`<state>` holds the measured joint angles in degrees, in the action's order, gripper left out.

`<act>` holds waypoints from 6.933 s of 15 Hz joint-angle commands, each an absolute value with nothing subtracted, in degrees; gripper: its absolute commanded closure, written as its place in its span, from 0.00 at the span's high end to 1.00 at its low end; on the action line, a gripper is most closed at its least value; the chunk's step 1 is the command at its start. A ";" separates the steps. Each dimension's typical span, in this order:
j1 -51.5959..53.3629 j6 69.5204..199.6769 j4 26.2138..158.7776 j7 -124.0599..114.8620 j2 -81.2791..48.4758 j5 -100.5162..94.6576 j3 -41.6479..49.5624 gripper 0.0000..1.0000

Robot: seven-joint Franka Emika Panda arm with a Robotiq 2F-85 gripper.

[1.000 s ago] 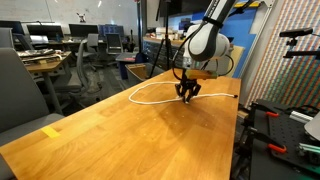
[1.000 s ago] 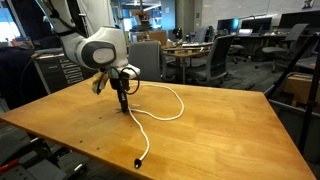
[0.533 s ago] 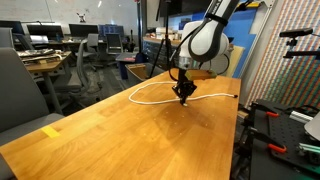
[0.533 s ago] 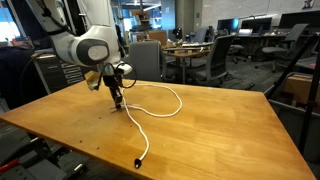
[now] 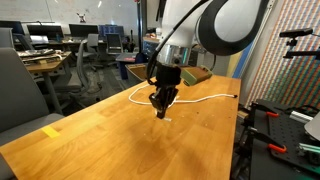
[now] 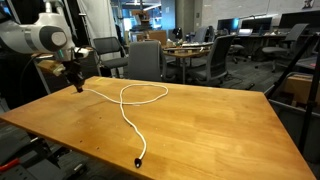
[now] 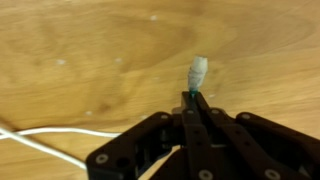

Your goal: Tie a knot using the white chord

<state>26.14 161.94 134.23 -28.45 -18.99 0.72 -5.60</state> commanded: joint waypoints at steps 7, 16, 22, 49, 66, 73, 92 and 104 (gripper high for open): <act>26.83 156.89 119.87 -12.34 -30.10 6.21 -24.41 0.05; 26.57 152.49 124.10 -11.71 -18.25 -18.45 -3.18 0.05; 17.41 159.54 123.60 -8.84 -17.35 -33.86 3.67 0.06; 10.37 176.52 113.13 6.50 -40.44 -15.06 3.28 0.62; 7.76 160.20 108.60 1.29 -40.47 -11.61 6.27 0.72; 1.23 159.86 102.75 1.23 -45.05 -4.92 0.10 0.18; 15.13 149.67 107.76 -4.07 -32.38 -13.66 3.82 0.07; 9.81 138.59 103.18 2.12 -37.33 1.66 -10.40 0.07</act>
<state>14.66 139.39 105.44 -2.18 -33.68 -5.61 -5.93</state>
